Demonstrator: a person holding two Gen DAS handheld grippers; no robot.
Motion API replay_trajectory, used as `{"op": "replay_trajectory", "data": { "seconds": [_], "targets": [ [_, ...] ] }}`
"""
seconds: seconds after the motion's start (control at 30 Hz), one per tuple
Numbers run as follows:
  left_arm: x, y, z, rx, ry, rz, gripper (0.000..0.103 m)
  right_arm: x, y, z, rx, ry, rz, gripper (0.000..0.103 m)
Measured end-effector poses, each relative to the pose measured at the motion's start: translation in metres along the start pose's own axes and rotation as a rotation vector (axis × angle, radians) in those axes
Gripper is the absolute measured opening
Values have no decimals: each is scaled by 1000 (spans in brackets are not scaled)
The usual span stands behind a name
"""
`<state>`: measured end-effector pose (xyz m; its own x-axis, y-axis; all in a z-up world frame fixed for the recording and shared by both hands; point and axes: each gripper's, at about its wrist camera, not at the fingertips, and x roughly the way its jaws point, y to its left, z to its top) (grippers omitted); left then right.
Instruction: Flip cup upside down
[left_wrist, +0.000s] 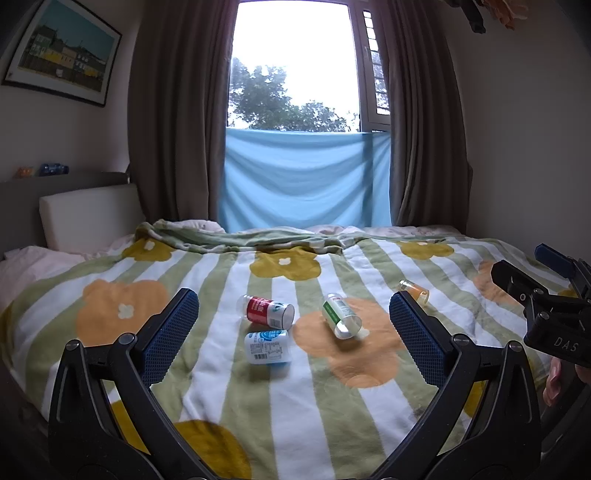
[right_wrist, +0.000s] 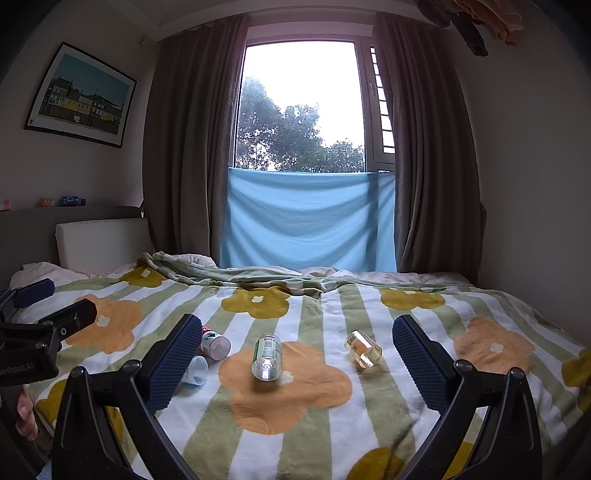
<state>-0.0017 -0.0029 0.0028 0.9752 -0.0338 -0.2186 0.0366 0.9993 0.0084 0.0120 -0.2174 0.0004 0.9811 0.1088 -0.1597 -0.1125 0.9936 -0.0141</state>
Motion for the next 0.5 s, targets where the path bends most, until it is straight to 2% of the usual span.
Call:
{"op": "replay_trajectory", "data": {
  "seconds": [0.5],
  "targets": [
    [-6,-2,1,12,-16,-1,103,-1,-2,2,-1,-1,-1,103]
  ]
}}
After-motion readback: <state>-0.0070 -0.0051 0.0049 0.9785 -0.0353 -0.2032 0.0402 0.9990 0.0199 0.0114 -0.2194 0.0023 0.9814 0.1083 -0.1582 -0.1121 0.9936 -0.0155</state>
